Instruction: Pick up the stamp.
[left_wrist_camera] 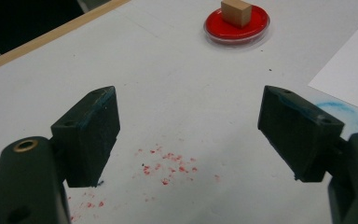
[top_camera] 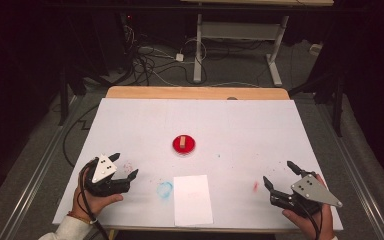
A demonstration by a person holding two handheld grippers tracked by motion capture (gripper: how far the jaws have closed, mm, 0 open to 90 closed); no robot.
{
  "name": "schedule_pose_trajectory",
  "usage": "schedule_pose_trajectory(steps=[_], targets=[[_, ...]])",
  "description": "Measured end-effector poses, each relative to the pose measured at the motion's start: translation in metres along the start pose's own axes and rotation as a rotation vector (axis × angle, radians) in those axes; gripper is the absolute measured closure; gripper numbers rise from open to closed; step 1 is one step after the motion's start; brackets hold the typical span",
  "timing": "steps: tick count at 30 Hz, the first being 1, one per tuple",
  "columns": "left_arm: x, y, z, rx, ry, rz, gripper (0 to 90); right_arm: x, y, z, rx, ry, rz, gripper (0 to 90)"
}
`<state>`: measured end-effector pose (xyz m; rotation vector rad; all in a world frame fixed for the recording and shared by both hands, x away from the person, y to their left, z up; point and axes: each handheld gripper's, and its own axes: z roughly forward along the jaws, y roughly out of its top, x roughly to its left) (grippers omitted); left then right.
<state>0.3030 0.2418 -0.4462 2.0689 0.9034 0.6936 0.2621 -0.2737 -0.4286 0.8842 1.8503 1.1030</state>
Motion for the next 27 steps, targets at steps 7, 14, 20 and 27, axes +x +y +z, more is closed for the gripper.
schedule_pose_trajectory(steps=[7, 14, 20, 27], targets=[[0.0, -0.002, 0.001, 0.032, -0.01, -0.008, 22.0, 0.0, 0.0, 0.004, 0.015, 0.0, -0.008, 18.4], [0.0, 0.002, -0.004, 0.013, -0.025, -0.018, 22.8, 0.0, 0.0, 0.008, 0.029, 0.006, -0.015, 18.4], [-0.001, 0.006, -0.001, 0.038, -0.011, -0.029, 23.1, -0.001, 0.0, 0.008, 0.029, 0.004, -0.016, 18.3], [-0.001, 0.017, 0.001, 0.057, -0.013, -0.032, 23.8, -0.001, -0.001, 0.007, 0.033, 0.006, -0.021, 18.3]])
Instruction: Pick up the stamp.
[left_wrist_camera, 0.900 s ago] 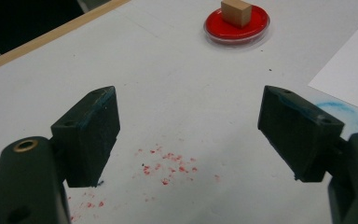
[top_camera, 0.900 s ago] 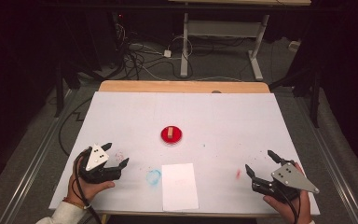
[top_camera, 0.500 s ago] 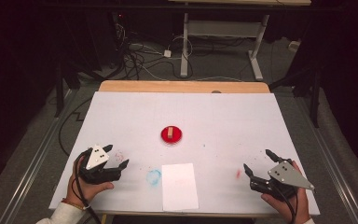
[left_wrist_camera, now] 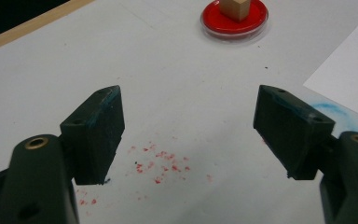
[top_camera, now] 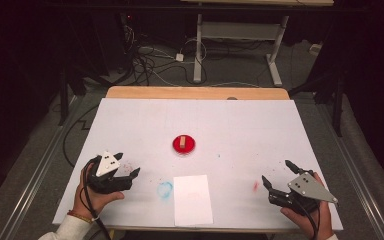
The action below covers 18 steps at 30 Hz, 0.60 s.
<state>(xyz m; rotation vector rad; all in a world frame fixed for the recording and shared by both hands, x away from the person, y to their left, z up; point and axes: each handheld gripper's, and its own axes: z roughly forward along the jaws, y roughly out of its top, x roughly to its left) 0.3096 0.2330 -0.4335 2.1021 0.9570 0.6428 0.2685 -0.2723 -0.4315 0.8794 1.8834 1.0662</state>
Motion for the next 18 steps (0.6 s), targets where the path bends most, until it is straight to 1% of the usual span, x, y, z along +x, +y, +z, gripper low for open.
schedule_pose_trajectory(steps=[2, 4, 6, 8, 11, 13, 16, 18], targets=[[0.0, 0.005, 0.001, 0.022, 0.002, -0.002, 23.8, 0.0, 0.0, 0.0, 0.006, 0.0, 0.001, 18.4], [-0.001, 0.009, 0.002, 0.03, 0.005, 0.002, 23.8, 0.0, 0.0, 0.0, 0.009, 0.005, 0.005, 18.4], [-0.001, 0.013, 0.002, 0.033, -0.001, 0.008, 23.8, 0.002, 0.0, 0.0, 0.009, 0.008, 0.0, 18.4], [-0.001, 0.018, 0.003, 0.045, 0.005, 0.013, 23.8, 0.002, 0.0, -0.001, 0.011, 0.011, -0.002, 18.4], [0.0, 0.025, 0.006, 0.053, -0.001, 0.002, 23.8, 0.002, 0.0, -0.002, 0.014, 0.003, -0.003, 18.4], [0.0, 0.029, 0.007, 0.064, 0.005, 0.008, 23.9, 0.002, 0.0, -0.002, 0.009, 0.001, 0.001, 18.4], [-0.002, 0.036, 0.009, 0.064, -0.003, 0.016, 24.2, 0.002, 0.0, -0.001, 0.013, 0.003, -0.001, 18.4], [-0.004, 0.042, 0.01, 0.055, -0.006, 0.022, 24.2, 0.003, 0.0, 0.001, 0.014, 0.005, -0.006, 18.4]])
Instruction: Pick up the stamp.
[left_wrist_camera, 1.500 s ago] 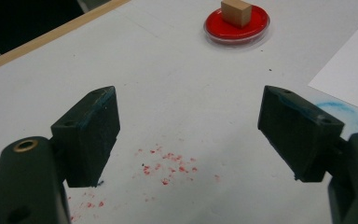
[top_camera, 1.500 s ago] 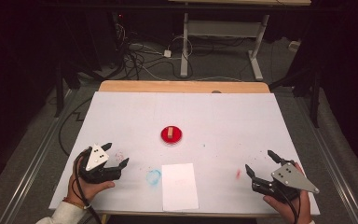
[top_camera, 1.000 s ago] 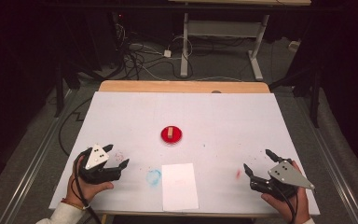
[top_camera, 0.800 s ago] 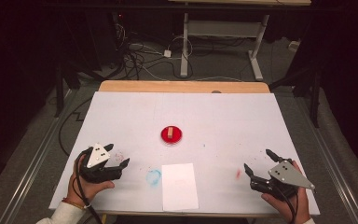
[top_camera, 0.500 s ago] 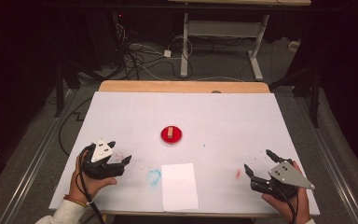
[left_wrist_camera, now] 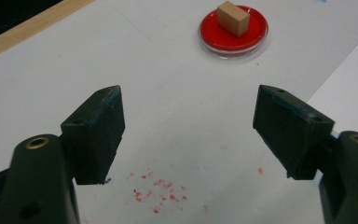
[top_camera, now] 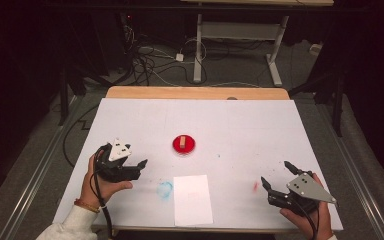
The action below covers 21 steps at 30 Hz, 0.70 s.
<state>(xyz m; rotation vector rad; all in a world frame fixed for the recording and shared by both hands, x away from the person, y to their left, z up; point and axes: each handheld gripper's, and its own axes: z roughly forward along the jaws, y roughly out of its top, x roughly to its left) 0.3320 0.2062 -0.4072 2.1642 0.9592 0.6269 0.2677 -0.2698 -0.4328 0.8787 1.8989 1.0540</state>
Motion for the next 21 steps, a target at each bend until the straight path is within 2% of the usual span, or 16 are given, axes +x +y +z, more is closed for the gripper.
schedule_pose_trajectory(steps=[3, 7, 12, 21], targets=[[-0.002, 0.009, 0.005, 0.001, 0.0, 0.01, 24.2, -0.001, -0.002, 0.002, 0.012, 0.002, 0.005, 18.4], [-0.004, 0.021, 0.015, 0.02, 0.01, -0.013, 24.1, -0.003, -0.002, 0.001, 0.008, -0.007, 0.005, 18.6], [-0.007, 0.033, 0.019, 0.009, -0.027, -0.005, 24.2, -0.002, -0.003, 0.003, 0.031, -0.012, 0.001, 18.9], [-0.007, 0.051, 0.032, 0.04, -0.051, -0.028, 26.7, -0.003, -0.003, 0.002, 0.03, -0.031, 0.001, 19.0]])
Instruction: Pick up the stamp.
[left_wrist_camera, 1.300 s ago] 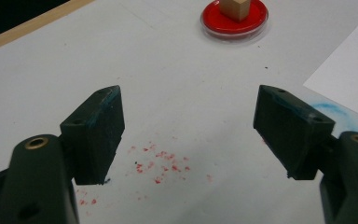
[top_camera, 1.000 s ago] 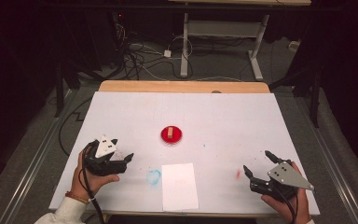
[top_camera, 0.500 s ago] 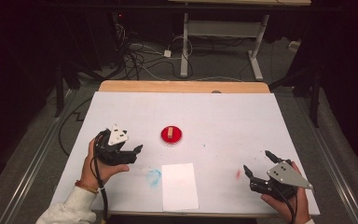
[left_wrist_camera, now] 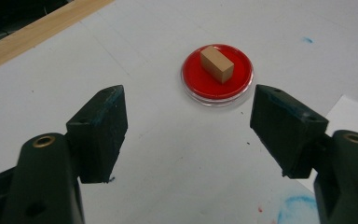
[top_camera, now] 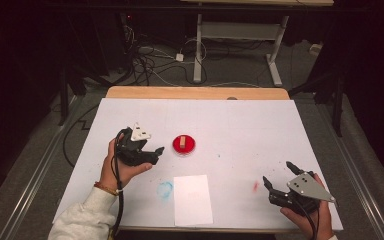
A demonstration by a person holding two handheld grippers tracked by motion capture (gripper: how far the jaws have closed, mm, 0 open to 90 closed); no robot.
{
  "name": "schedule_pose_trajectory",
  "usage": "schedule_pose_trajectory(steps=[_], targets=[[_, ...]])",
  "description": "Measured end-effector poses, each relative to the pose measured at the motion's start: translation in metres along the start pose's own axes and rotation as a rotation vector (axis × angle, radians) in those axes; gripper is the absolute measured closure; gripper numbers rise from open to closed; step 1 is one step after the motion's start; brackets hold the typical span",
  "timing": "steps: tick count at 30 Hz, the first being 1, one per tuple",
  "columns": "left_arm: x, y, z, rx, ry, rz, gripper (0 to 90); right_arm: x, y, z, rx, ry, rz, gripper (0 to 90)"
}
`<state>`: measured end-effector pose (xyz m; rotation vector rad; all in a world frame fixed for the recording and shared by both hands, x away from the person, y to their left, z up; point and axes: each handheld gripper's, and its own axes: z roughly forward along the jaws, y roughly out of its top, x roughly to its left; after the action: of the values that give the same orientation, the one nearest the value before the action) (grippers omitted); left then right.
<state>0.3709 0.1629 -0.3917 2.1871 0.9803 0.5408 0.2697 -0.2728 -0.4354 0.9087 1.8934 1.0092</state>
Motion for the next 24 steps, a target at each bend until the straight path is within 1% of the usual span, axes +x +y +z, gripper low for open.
schedule_pose_trajectory(steps=[2, 3, 5, 7, 10, 13, 17, 22, 24], targets=[[-0.002, 0.005, 0.003, 0.006, -0.005, -0.002, 26.6, 0.001, 0.0, 0.001, 0.006, 0.002, -0.002, 18.9], [-0.002, 0.006, 0.003, 0.011, -0.004, 0.004, 26.6, 0.001, 0.0, 0.001, 0.008, 0.003, -0.005, 19.0], [-0.005, 0.011, 0.007, 0.029, -0.004, -0.001, 26.6, 0.001, 0.0, 0.001, 0.007, 0.007, -0.009, 18.9], [-0.006, 0.015, 0.011, 0.039, -0.013, 0.002, 26.6, 0.001, -0.001, 0.001, 0.007, 0.007, 0.0, 18.9], [-0.007, 0.021, 0.016, 0.043, -0.035, -0.003, 27.2, 0.0, -0.001, 0.001, 0.009, 0.007, -0.003, 19.0], [-0.008, 0.025, 0.022, 0.06, -0.041, -0.004, 27.3, 0.0, -0.001, 0.001, 0.009, 0.007, -0.006, 18.9], [-0.008, 0.031, 0.031, 0.077, -0.054, -0.017, 27.5, 0.001, -0.001, 0.001, 0.01, 0.008, -0.003, 18.9], [-0.009, 0.038, 0.041, 0.1, -0.069, -0.033, 28.3, 0.001, -0.001, 0.002, 0.016, 0.012, -0.012, 19.0], [-0.008, 0.041, 0.047, 0.132, -0.081, -0.045, 29.2, 0.001, -0.001, 0.003, 0.019, 0.013, -0.015, 19.0]])
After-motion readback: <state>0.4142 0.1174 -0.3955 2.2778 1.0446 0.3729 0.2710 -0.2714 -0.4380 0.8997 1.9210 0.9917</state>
